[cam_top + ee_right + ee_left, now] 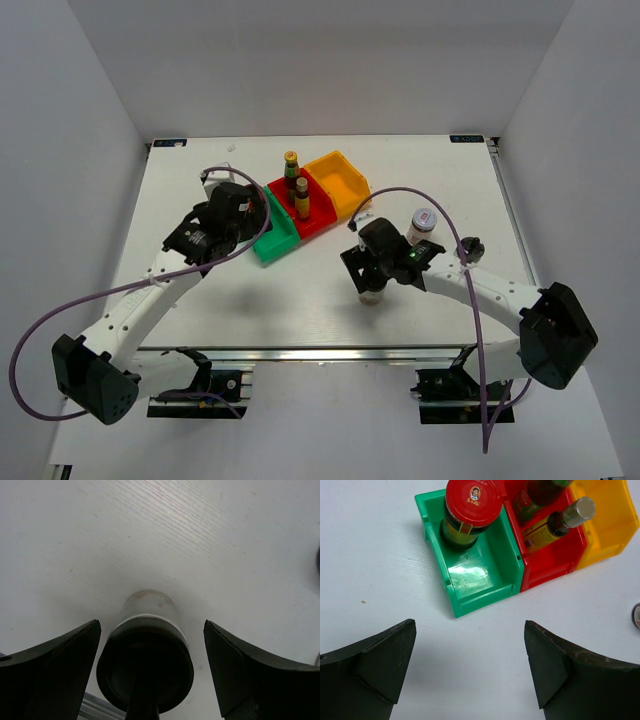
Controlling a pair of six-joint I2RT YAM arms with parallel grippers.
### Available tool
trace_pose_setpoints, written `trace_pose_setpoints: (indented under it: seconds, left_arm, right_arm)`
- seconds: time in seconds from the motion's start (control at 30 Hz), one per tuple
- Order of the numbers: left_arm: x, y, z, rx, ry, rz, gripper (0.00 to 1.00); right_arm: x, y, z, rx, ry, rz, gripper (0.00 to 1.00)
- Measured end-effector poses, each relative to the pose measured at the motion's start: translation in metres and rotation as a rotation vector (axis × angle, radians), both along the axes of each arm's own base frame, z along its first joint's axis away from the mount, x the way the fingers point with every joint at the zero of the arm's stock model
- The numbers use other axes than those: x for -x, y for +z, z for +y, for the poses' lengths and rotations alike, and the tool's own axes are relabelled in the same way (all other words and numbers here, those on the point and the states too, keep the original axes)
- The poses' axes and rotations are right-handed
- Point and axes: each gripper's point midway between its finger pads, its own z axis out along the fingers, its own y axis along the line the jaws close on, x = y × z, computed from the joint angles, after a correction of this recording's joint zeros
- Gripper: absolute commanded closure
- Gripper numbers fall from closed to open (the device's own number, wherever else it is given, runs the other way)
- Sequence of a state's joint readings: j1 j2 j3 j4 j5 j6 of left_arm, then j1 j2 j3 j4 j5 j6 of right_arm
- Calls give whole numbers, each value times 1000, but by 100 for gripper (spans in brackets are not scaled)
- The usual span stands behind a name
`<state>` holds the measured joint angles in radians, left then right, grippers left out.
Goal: Organize the condiment bottles
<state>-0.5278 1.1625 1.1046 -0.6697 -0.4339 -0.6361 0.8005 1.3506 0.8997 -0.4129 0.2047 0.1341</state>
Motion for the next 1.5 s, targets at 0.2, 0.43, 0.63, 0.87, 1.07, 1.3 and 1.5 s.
trace_pose_setpoints:
  seconds: [0.2,0.43,0.63,0.87,1.07,1.3,1.5]
  left_arm:
    - [-1,-4,4,-6,35,7,2]
    - [-7,-13,1,-18,34,28,2]
    - [-10,-15,-1,-23,30,23,2]
    - [-14,-23,-1,-46,25,30,2]
    - [-23,-25,7,-50,45,26,2]
    - [-47,-21,45,4,137,-11,2]
    - [-55,-22,55,11,157,-28,2]
  right_arm:
    - [10,-12,-10,36,-39,55,36]
    - [9,-12,-15,42,-94,52,64]
    - [-13,13,-14,51,-140,-15,72]
    - [-112,101,15,-122,-228,-211,74]
    - [-197,143,42,-173,-225,-324,75]
    - [-267,124,73,-171,-189,-348,73]
    - [-296,84,80,-138,-190,-341,72]
